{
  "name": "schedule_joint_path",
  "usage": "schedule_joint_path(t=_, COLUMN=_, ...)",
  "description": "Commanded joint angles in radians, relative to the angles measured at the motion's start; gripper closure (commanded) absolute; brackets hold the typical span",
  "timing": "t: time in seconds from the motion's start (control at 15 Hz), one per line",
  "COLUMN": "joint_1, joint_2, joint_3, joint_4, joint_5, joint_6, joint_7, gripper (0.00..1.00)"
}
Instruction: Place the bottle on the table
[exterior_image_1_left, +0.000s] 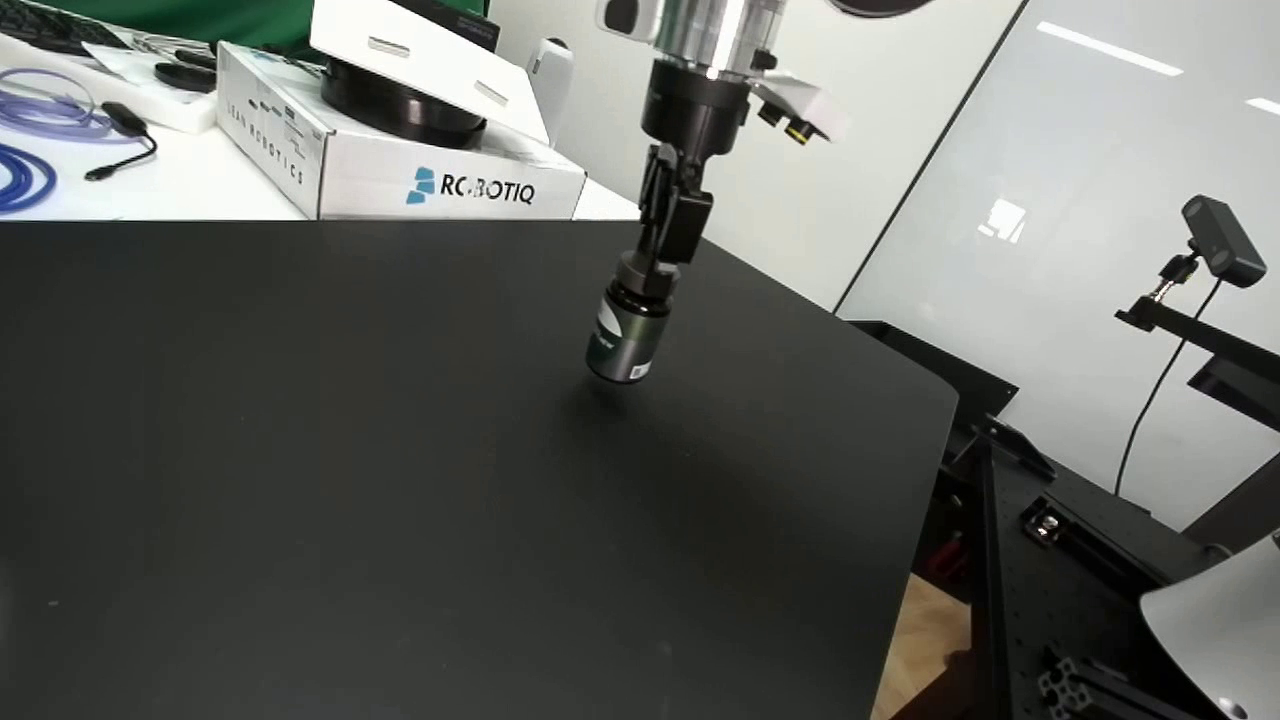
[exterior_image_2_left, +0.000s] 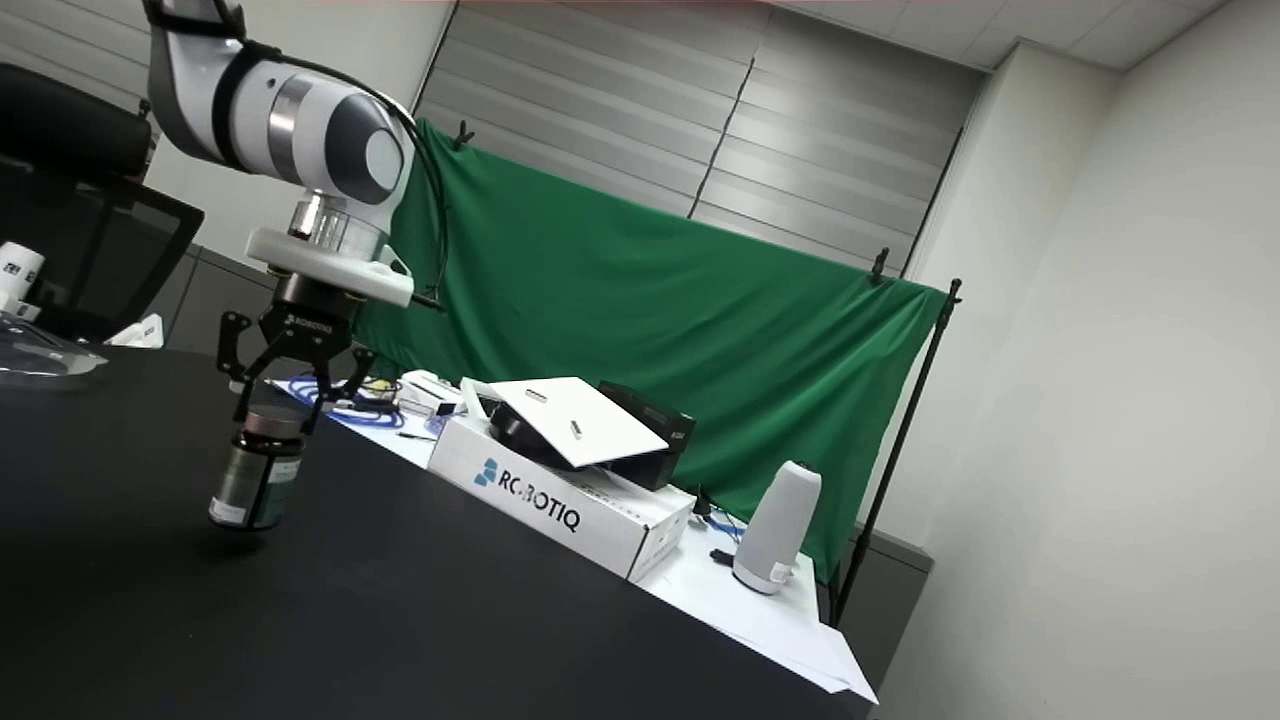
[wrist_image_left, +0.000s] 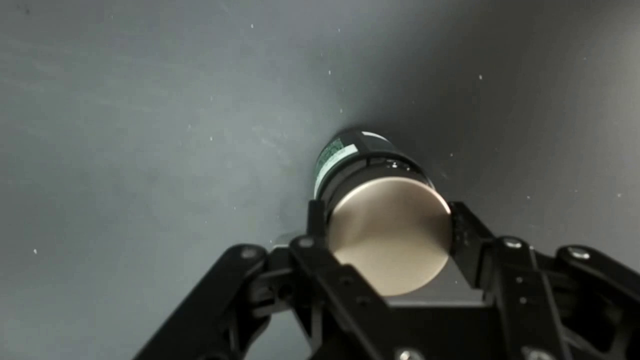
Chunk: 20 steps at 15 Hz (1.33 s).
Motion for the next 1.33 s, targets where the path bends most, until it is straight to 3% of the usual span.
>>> schedule_joint_path(t=0.0, joint_1=-0.063, joint_2=-0.142, joint_3=-0.021, joint_4=-0.254, joint_5=0.026, joint_6=0.198, joint_7=0.005, gripper=0.64)
schedule_joint_path(t=0.27, joint_1=-0.113, joint_2=-0.186, joint_3=-0.033, joint_4=-0.417, joint_5=0.056, joint_6=0.368, joint_7=-0.029, gripper=0.64)
schedule_joint_path(t=0.47, joint_1=-0.131, joint_2=-0.196, joint_3=-0.024, joint_4=-0.457, joint_5=0.1, joint_6=0.408, joint_7=-0.064, gripper=0.64)
schedule_joint_path(t=0.53, joint_1=-0.133, joint_2=-0.203, joint_3=-0.02, joint_4=-0.463, joint_5=0.117, joint_6=0.405, joint_7=-0.075, gripper=0.14)
schedule_joint_path(t=0.6, joint_1=-0.132, joint_2=-0.211, joint_3=-0.019, joint_4=-0.466, joint_5=0.13, joint_6=0.398, joint_7=-0.081, gripper=0.14)
schedule_joint_path(t=0.73, joint_1=-0.12, joint_2=-0.244, joint_3=-0.035, joint_4=-0.478, joint_5=0.118, joint_6=0.373, joint_7=-0.058, gripper=0.02)
schedule_joint_path(t=1.0, joint_1=-0.086, joint_2=-0.383, joint_3=-0.081, joint_4=-0.521, joint_5=0.019, joint_6=0.332, joint_7=0.033, gripper=0.0)
schedule_joint_path(t=1.27, joint_1=-0.075, joint_2=-0.557, joint_3=-0.079, joint_4=-0.579, joint_5=-0.025, joint_6=0.273, joint_7=0.071, gripper=0.0)
